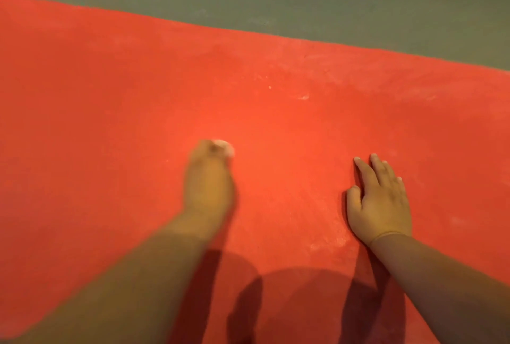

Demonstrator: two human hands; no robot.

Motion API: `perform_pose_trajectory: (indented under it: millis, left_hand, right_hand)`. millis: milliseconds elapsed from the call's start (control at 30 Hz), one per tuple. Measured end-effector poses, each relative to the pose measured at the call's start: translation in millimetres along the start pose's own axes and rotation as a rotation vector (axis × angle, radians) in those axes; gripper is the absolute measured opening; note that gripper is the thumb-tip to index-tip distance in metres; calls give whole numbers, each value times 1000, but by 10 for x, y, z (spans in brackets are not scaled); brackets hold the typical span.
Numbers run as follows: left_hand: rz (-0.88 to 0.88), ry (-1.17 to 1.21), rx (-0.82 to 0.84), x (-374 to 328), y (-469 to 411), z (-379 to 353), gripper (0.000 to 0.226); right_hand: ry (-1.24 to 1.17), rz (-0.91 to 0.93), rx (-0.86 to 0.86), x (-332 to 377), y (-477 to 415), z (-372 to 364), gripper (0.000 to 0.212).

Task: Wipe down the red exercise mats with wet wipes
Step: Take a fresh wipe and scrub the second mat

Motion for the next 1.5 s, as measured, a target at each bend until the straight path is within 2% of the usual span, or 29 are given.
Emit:
perform_pose_trajectory:
  millis: [100,167,200,233,333,367,400,467,600,667,700,733,867,900,933,1000,1133,1200,1233,1267,1300,1367,1400,1433,1500]
  left_hand:
    - [-459,105,200,-956,268,-329,35]
    - [-666,79,172,-927,179,-254,29]
    - [-658,25,144,-716,48,-201,29]
    - [-556,-38,112,-396,-141,-131,28]
    - [63,-164,-36,824,-577,248,28]
    - [220,-153,-87,973,-615,326,28]
    - [268,-154,-91,910,-657,298,28]
    - [154,-159,-26,434,-730,38,30]
    - [-309,1,194,-800,-565,-528,23]
    - [-533,16,297,-915,-587,-580,23]
    - [-577,-47,296,-789,-672,-536,26]
    - [-527,-108,263,-559,-785,-449,28]
    - [80,-203,9,648,-953,87,35]
    - [145,-222,-11,691,-913,103,35]
    - [148,-230,-13,608,-880,59,34]
    - [24,-174,-6,175,-797,-79,33]
    - [-450,2,169,-812,-387,-431,28]
    - [-660,-17,257,-835,-412,-397,28]
    - [-685,-78,258,-684,-534,-341,28]
    - [-614,-139,230,-435,-698,-243,29]
    - [-463,-205,184,-87,-882,-123,31]
    - [-46,-243,35,609,-1065,171,33]
    - [86,-238,-14,706,-1050,216,31]
    - [113,-227,-18,598,-1023,162,29]
    - [-27,-141,50,27,-902,-144,31]
  right_hand:
    - [5,0,-11,3,-8,-4,65]
    - [6,1,-14,0,-19,-8,65]
    - [7,3,-14,-2,-22,-13,65]
    - [9,3,-12,-3,-25,-18,65]
    - [6,5,-9,0,-27,-29,66]
    - [1,4,-10,-2,-29,-27,66]
    - [-1,4,-11,-3,-30,-24,66]
    - [-5,4,-7,-4,-29,-16,66]
    - [-12,-5,3,9,-40,-15,65]
    - [-11,-2,-4,7,-42,-12,65]
    - [-9,4,-7,5,-45,-11,65]
    - [-7,10,-7,5,-48,-14,66]
    - [-1,13,2,17,-69,-20,66]
    - [1,13,7,26,-74,-22,66]
    - [3,14,12,31,-79,-21,66]
    - [-1,12,16,41,-94,-12,67]
    - [-13,8,10,59,-113,-9,67]
    - [-15,7,6,59,-127,-8,67]
    - [-14,9,3,61,-132,-7,67]
    - [-9,12,2,63,-137,-10,67]
    - [-5,13,2,62,-140,-13,67]
    - [-3,11,3,65,-157,-17,68]
    - [-3,12,4,78,-172,-20,68]
    - [-2,14,6,89,-185,-23,68]
    - [5,13,8,104,-216,-17,68]
Point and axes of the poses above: each hand's wrist, its own y-axis away from the middle knuckle, its own z-axis out of the back of the hand, x = y × z, the point moved 8 cm from there along -y, towards the middle knuckle, and after that the axes turned 12 degrees about -z, right-handed, at the moved point
